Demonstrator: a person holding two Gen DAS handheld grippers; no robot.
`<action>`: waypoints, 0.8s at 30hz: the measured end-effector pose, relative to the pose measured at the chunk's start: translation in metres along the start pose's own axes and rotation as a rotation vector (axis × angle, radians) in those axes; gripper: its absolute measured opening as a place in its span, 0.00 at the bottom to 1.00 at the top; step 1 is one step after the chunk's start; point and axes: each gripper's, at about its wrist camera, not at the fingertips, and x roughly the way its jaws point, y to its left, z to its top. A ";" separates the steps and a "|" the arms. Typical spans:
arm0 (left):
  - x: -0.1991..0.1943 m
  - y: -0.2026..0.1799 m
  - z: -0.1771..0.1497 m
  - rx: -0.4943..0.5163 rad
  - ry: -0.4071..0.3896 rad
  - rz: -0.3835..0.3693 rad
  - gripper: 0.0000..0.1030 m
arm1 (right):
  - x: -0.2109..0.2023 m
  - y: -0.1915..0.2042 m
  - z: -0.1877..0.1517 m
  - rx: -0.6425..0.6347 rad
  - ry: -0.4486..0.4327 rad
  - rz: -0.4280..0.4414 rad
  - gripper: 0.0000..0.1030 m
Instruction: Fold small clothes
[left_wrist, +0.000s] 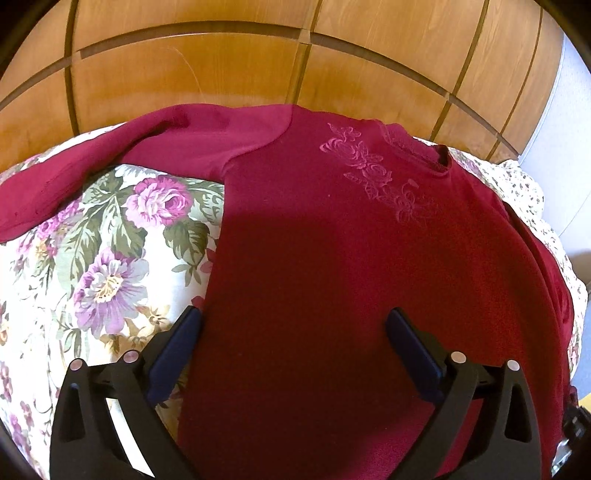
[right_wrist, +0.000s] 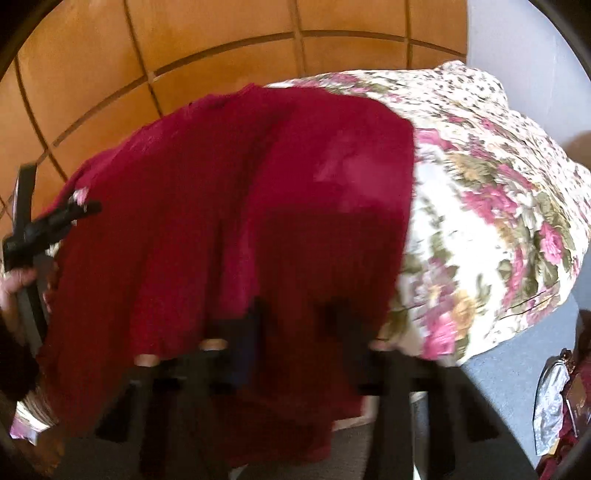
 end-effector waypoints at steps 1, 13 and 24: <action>0.001 0.000 0.000 0.001 0.001 0.001 0.96 | -0.003 -0.010 0.007 0.035 -0.001 0.016 0.12; 0.002 -0.001 0.001 0.003 0.006 0.005 0.96 | -0.041 -0.091 0.094 0.008 -0.202 -0.307 0.07; 0.006 0.000 0.000 0.005 0.018 0.004 0.96 | -0.009 -0.215 0.163 0.144 -0.226 -0.626 0.19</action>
